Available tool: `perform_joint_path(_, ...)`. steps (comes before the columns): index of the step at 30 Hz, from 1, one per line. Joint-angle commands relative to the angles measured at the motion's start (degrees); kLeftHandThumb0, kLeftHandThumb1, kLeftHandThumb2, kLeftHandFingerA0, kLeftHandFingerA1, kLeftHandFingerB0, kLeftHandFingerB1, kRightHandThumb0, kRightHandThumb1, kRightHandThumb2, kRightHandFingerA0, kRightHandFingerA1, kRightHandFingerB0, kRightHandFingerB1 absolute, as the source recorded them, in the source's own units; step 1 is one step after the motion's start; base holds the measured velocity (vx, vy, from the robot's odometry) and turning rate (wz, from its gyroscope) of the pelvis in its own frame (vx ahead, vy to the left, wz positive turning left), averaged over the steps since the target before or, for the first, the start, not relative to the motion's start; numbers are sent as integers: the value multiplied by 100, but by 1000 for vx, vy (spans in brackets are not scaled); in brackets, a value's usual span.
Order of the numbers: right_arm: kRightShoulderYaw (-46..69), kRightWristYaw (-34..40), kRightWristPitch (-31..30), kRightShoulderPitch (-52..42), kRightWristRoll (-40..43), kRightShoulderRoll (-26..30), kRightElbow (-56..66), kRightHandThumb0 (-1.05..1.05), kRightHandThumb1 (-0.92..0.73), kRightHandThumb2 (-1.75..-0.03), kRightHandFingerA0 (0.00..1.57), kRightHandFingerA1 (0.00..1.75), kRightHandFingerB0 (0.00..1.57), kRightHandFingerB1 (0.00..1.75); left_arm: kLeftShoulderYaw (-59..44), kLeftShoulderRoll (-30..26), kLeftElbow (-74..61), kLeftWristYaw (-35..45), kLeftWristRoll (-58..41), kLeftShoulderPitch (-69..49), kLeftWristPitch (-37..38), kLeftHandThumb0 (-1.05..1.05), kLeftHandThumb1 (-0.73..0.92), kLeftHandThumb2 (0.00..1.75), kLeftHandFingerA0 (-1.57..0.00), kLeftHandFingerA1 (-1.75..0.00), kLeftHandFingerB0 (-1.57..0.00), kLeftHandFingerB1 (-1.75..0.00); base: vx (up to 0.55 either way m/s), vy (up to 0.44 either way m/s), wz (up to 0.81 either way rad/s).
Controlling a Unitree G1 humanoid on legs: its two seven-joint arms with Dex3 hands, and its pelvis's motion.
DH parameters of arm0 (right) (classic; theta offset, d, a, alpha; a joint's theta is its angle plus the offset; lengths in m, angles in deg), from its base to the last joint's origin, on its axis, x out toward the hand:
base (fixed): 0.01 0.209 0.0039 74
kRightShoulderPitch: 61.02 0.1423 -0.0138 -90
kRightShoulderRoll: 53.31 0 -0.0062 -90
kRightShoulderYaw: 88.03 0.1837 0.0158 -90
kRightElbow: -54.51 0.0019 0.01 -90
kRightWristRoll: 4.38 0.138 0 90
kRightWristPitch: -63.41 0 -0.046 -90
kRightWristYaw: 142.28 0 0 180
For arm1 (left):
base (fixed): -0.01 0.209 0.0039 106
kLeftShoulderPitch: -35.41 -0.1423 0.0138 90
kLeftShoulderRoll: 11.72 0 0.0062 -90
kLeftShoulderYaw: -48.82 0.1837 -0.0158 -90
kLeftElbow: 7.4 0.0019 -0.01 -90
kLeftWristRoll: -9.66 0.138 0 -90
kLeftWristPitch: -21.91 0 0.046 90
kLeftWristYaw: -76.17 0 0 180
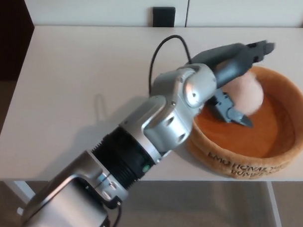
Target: The robot walks towards a table in front, picks a dumpling toy with left hand and puts it in an orange round plate
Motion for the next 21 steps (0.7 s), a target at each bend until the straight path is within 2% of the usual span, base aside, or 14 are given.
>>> perform_joint_path(1,8,11,8,52,-12,80,12,-36,-60,-58,82,72,50,38,53,-208,91,769,-117,172,-263,-51,36,52,0,0,0,0,0,0,0)
perform_joint_path(2,-52,18,74,49,-74,99,17,-38,-60,-57,80,72,50,37,23,-270,85,827,-127,191,-286,-68,38,52,0,0,0,0,0,0,0)
perform_joint_path(4,-84,21,104,48,-95,108,19,-38,-60,-57,80,72,50,37,9,-300,76,869,-128,200,-302,-68,38,52,0,0,0,0,0,0,0)
perform_joint_path(5,-82,38,97,44,-78,78,26,-38,-59,-58,79,65,49,37,45,-371,-2,933,-100,177,-286,-81,38,57,0,0,0,0,0,0,0)
perform_joint_path(7,-86,35,97,41,-68,73,27,-38,-59,-57,80,65,48,37,64,-445,-125,1017,-97,141,-257,-82,38,58,0,0,0,0,0,0,0)
perform_joint_path(10,-90,31,99,40,-65,77,26,-38,-59,-57,80,65,48,37,66,-470,-186,1061,-96,124,-258,-82,38,58,0,0,0,0,0,0,0)
perform_joint_path(11,-44,2,67,68,-18,74,9,-38,-58,-57,80,67,49,37,-15,-749,-1022,1277,-78,16,-380,-73,39,54,0,0,0,0,0,0,0)
perform_joint_path(14,-37,-1,65,72,-14,73,6,-38,-58,-57,80,67,49,37,-1,-813,-1210,1324,-83,-21,-452,-73,39,54,0,0,0,0,0,0,0)
perform_joint_path(15,-51,-15,30,93,-34,87,-2,-45,-46,-80,70,68,40,49,-171,-1076,-1960,1530,-121,-88,-575,-57,36,52,0,0,0,0,0,0,0)
perform_joint_path(16,-70,-32,-14,119,-58,104,-12,-45,-46,-80,70,68,40,49,-388,-1398,-2875,1781,-168,-164,-720,-57,36,52,0,0,0,0,0,0,0)
perform_joint_path(17,-73,-27,-29,125,-64,100,-18,-39,-56,-57,78,67,47,36,-479,-1544,-3246,1891,-187,-199,-782,-55,36,52,0,0,0,0,0,0,0)
perform_joint_path(21,-75,-14,-39,129,-63,90,-23,-39,-56,-57,78,67,47,36,-532,-1705,-3607,1987,-222,-240,-892,-55,36,52,0,0,0,0,0,0,0)
